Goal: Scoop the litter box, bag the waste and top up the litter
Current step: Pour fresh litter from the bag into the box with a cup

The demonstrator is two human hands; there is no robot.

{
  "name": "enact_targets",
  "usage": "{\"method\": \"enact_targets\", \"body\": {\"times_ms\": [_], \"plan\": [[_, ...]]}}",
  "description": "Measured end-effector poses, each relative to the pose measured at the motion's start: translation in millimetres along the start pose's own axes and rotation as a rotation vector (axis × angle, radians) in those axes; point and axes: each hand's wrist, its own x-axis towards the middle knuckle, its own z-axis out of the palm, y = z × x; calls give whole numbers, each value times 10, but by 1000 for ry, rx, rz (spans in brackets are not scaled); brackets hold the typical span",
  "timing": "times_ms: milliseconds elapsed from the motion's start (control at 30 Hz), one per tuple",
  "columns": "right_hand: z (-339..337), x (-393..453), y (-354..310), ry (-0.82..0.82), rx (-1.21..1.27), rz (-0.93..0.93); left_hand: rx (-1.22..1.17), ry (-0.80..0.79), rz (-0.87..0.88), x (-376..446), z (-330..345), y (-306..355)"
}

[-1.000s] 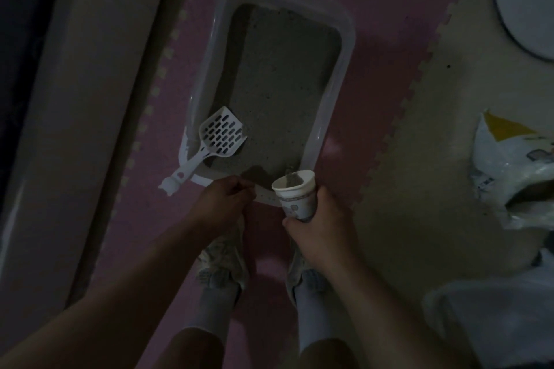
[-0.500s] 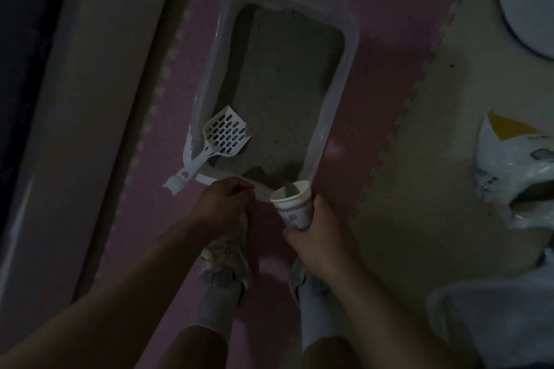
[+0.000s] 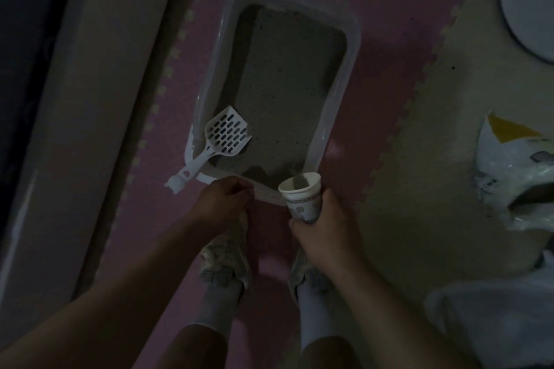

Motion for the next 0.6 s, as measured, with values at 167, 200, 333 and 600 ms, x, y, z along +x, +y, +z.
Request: {"method": "enact_targets", "body": {"times_ms": [167, 200, 333, 600], "plan": [[-51, -8, 11, -5, 9, -16, 5, 2, -3, 0, 1, 8], [-52, -11, 20, -9, 7, -11, 5, 5, 1, -3, 9, 9], [-53, -22, 59, -5, 4, -10, -7, 12, 5, -25, 50, 21], [-107, -16, 47, 0, 25, -30, 21, 14, 10, -25, 140, 33]]}}
